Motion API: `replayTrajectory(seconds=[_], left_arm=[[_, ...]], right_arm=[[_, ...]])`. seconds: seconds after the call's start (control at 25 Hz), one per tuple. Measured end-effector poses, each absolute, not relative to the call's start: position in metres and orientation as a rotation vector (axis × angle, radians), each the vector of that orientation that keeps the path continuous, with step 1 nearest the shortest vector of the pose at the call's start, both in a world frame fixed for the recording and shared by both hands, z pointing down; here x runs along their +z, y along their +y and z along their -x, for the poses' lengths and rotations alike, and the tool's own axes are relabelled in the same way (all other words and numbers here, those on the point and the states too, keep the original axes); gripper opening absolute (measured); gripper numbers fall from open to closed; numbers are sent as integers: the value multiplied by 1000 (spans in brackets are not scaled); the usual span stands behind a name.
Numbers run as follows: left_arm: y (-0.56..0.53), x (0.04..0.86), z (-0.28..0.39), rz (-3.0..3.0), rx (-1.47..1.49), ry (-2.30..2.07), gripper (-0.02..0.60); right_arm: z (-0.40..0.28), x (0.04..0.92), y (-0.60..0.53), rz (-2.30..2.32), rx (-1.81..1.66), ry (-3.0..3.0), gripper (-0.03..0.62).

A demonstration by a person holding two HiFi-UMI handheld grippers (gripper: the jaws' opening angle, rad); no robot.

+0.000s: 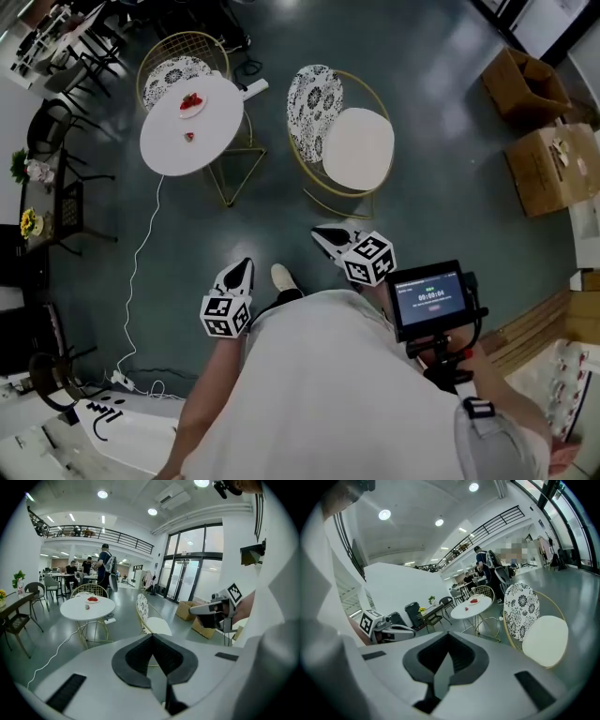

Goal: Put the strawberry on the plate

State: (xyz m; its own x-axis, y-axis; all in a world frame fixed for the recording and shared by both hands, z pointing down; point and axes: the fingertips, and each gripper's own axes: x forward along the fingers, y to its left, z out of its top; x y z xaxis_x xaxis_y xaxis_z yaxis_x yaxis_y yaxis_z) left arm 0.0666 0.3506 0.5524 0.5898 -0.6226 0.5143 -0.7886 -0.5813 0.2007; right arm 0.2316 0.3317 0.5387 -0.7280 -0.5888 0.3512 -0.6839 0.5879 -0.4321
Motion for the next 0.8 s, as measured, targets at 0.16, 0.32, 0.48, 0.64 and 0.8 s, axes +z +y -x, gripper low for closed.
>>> replayTrajectory(seconds=[0.16, 0.32, 0.48, 0.64, 0.8], left_arm=[[318, 547, -51, -2433, 527, -1131, 3], [297, 546, -27, -2425, 507, -1147, 5], [280, 550, 3, -2399, 502, -1157, 4], [264, 552, 28, -2394, 497, -1149, 3], [250, 554, 48, -2393, 474, -1160, 3]], right_arm=[[-220, 538, 304, -1107, 835, -2618, 5], [-204, 535, 276, -1140, 833, -2604, 5], [-183, 531, 249, -1149, 811, -2593, 5], [-155, 528, 227, -1149, 799, -2588, 5], [-130, 527, 214, -1125, 779, -2588, 5]])
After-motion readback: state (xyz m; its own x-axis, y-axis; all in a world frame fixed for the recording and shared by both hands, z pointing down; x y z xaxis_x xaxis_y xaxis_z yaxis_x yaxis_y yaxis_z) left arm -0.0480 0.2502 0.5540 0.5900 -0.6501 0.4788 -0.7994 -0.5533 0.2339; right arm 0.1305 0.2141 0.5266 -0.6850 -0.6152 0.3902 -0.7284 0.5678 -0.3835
